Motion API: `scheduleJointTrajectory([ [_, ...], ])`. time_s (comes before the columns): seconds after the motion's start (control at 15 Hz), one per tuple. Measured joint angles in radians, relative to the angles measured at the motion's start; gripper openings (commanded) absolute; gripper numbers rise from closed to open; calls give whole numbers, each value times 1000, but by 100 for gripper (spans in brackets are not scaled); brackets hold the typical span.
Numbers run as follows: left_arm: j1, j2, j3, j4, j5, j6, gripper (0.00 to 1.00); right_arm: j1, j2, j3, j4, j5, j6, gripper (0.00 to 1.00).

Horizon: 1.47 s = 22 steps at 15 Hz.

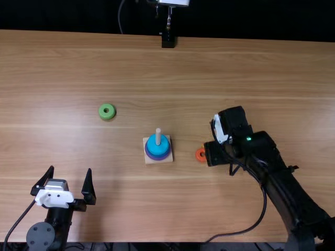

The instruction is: Build the Hanoi tower: stack the rings onto the peg from bottom to top in this color order: purple, dark blue, light blue, dark green, light green, yellow, orange.

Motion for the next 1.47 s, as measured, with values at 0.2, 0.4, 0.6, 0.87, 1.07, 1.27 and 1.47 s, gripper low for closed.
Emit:
scheduleJointTrajectory([
  [0.2, 0, 0, 0, 0, 0, 0, 100, 47, 0, 175, -163, -3, -14, 0],
  [0.4, 0, 0, 0, 0, 0, 0, 100, 125, 0, 402, -283, -4, -46, 0],
  [0.6, 0, 0, 0, 0, 0, 0, 100, 187, 8, 552, -367, -6, -53, 0],
  [0.87, 0, 0, 0, 0, 0, 0, 100, 254, 85, 611, -365, -6, -53, 0],
  [1.07, 0, 0, 0, 0, 0, 0, 100, 293, 129, 695, -352, 5, -51, 0],
  [1.27, 0, 0, 0, 0, 0, 0, 100, 300, 163, 700, -350, 22, -51, 0],
  [1.47, 0, 0, 0, 0, 0, 0, 100, 321, 175, 719, -353, 26, -52, 0],
])
